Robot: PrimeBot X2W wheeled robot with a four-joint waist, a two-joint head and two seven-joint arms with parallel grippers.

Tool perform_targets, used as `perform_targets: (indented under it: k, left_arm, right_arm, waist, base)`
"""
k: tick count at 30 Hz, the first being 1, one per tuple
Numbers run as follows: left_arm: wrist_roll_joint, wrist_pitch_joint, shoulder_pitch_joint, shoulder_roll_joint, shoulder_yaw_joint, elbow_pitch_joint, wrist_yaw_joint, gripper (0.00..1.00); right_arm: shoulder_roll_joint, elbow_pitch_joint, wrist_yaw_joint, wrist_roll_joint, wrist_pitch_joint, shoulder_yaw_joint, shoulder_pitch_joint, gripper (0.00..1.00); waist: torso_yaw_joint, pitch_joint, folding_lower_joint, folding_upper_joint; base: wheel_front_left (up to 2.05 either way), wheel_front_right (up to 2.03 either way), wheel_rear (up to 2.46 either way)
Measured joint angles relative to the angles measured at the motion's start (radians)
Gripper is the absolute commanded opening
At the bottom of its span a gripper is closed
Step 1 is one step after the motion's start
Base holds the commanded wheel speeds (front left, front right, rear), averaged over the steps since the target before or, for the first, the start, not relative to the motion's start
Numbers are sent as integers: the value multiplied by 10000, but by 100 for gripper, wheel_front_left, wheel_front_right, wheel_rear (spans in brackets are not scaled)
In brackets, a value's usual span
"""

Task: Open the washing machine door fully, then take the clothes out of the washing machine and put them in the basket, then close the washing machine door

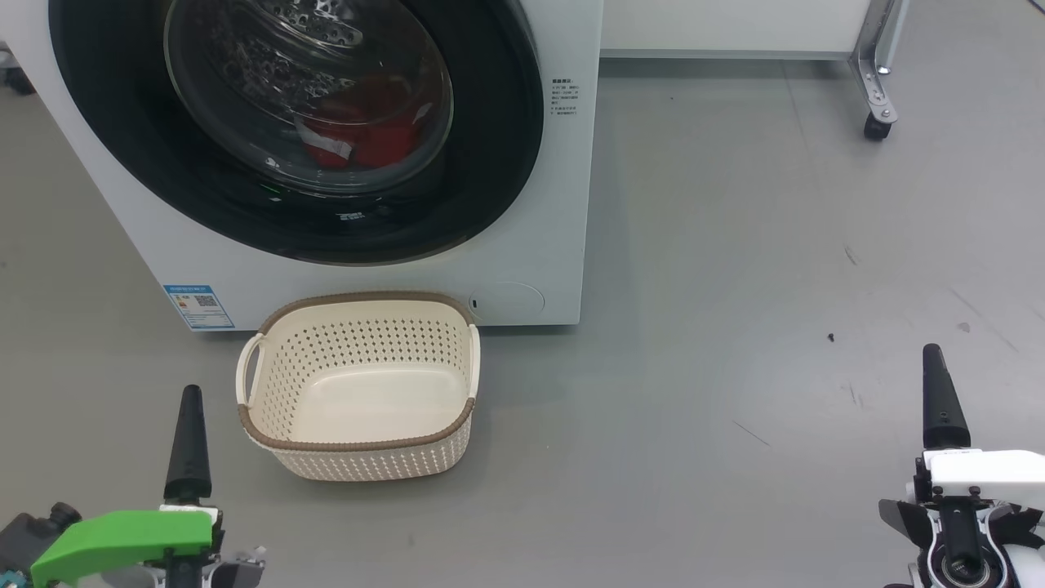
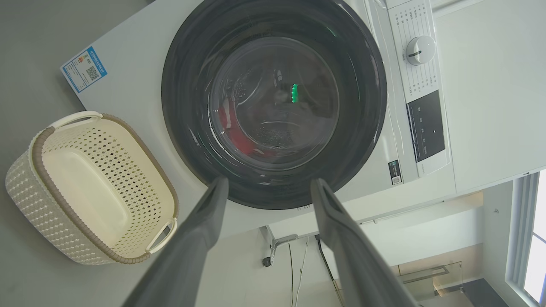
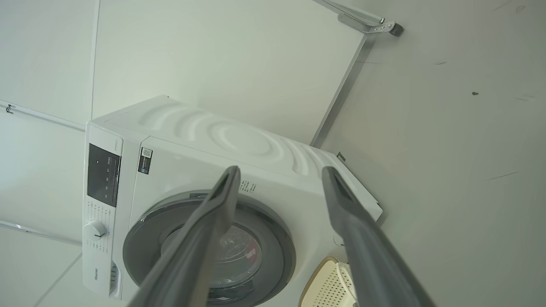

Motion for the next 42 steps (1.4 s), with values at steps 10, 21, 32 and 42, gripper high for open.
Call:
perform_targets:
  k: [10, 21, 32, 42]
  left_arm:
    - [1542, -349, -11, 15, -357, -414, 0, 100]
    - [3889, -713, 1, 52, -805, -717, 146, 100]
    - [6606, -1060, 13, 105, -1609, -729, 533, 100]
    - [8794, -1455, 18, 148, -2284, -704, 1070, 100]
  right_arm:
    - [-63, -337, 0, -1356, -337, -31, 2, 100]
    - [-314, -585, 2, -3404, -698, 307, 49, 100]
    - [-570, -560, -111, -5413, -1039, 731, 162, 100]
    - [-656, -458, -374, -6959, -1390, 1099, 176, 100]
  waist:
    - [4, -61, 0, 0]
    - [-10, -40, 0, 0]
    - [-65, 14, 0, 0]
    - [-129, 30, 0, 0]
  base:
    - [0, 0, 0]
    - [0, 0, 0]
    - [0, 0, 0]
    - [0, 0, 0]
